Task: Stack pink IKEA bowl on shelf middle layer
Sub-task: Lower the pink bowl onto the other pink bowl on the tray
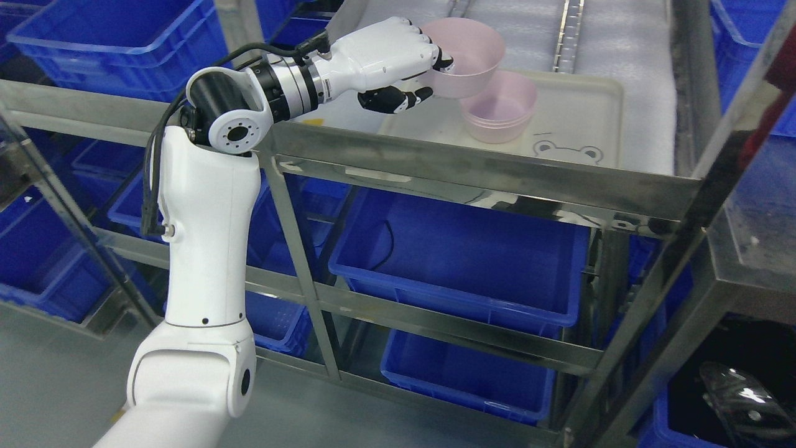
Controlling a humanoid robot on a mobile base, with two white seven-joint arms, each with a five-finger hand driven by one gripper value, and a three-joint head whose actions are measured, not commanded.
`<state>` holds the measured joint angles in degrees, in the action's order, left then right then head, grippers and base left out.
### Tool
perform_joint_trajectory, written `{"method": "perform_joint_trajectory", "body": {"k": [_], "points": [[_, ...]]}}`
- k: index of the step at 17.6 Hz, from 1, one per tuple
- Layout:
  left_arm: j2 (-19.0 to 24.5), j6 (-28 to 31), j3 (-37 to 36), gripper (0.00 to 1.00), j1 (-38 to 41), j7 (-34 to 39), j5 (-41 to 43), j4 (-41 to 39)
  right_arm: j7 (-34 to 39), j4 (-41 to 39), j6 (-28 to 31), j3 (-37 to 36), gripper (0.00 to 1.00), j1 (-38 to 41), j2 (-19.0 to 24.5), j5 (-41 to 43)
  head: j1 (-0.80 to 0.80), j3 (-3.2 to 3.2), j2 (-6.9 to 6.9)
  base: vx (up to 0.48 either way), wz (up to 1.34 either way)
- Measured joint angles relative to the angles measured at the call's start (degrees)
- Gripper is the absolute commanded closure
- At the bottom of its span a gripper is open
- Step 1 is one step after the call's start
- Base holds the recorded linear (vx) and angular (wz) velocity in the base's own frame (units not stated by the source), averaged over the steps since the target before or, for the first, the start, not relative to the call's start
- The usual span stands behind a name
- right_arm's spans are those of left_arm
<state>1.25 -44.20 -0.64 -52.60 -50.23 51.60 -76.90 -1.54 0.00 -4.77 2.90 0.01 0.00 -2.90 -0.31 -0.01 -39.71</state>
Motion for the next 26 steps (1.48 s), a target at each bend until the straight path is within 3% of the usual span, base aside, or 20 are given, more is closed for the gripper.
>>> {"method": "perform_joint_trajectory", "body": {"k": [18, 26], "points": [[3.09, 0.64, 0.53, 0.96, -1.49, 0.5, 7.93, 6.26, 0.0, 0.0, 0.0, 0.0, 0.0, 0.0, 0.0, 0.0, 0.0, 0.0, 0.01, 0.008, -0.16], [1.36, 0.73, 0.6, 0.95, -1.66, 1.23, 8.43, 7.5, 0.0, 0.0, 0.0, 0.0, 0.0, -0.01, 0.0, 0.0, 0.0, 0.0, 0.01, 0.0, 0.0]]}}
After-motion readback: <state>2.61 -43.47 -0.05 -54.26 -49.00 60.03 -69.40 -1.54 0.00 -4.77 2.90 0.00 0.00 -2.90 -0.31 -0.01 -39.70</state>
